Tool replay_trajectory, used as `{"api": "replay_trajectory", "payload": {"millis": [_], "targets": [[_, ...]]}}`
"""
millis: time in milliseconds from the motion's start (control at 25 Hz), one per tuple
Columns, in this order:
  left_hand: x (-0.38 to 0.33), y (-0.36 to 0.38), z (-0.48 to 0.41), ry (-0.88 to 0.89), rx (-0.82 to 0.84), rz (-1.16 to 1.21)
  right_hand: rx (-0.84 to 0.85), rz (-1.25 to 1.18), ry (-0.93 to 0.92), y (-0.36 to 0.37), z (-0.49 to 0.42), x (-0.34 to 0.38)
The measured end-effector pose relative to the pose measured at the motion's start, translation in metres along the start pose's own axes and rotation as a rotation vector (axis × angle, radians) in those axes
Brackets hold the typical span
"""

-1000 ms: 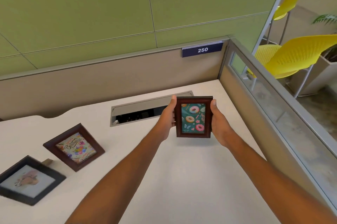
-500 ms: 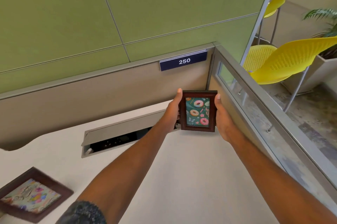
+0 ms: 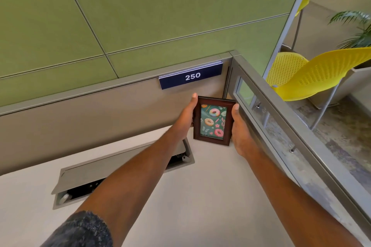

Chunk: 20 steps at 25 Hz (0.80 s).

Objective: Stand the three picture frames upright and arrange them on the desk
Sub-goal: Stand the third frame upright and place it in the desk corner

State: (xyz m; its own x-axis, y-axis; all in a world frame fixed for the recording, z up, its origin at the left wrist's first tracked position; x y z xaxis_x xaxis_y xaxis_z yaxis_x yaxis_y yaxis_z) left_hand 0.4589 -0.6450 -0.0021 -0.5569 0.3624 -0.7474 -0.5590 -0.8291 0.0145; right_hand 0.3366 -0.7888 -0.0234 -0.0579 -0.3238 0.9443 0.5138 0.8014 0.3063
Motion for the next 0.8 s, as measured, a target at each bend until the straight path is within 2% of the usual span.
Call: {"api": "replay_trajectory", "payload": {"millis": [320,520,640,800], "targets": [[0.0,0.005,-0.017,-0.004,0.029,-0.057,-0.088,-0.026,0.006,-0.01,-0.005,-0.006],[0.005,0.009,-0.005,-0.05,0.026,-0.035,-0.091,0.121,0.0,-0.011,0.001,-0.001],[0.005,0.012,0.008,0.003,0.046,-0.036,-0.099,0.201,-0.015,-0.014,0.011,0.005],[0.005,0.006,0.035,0.066,-0.079,-0.014,-0.081,0.219,-0.026,-0.011,0.037,0.019]]}}
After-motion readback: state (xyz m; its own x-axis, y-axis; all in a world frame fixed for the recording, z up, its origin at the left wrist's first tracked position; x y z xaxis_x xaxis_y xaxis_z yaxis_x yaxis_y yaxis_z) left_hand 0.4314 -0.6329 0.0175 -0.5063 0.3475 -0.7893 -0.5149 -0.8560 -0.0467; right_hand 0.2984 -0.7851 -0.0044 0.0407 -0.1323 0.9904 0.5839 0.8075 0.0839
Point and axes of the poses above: each hand's wrist, its own z-axis away from the middle knuckle, its own y-axis out of the palm, x = y × z, the point moved 4 cm from there along -z, towards the middle knuckle, and after that the axes turned 15 degrees about -y, right-handed, at the moved point
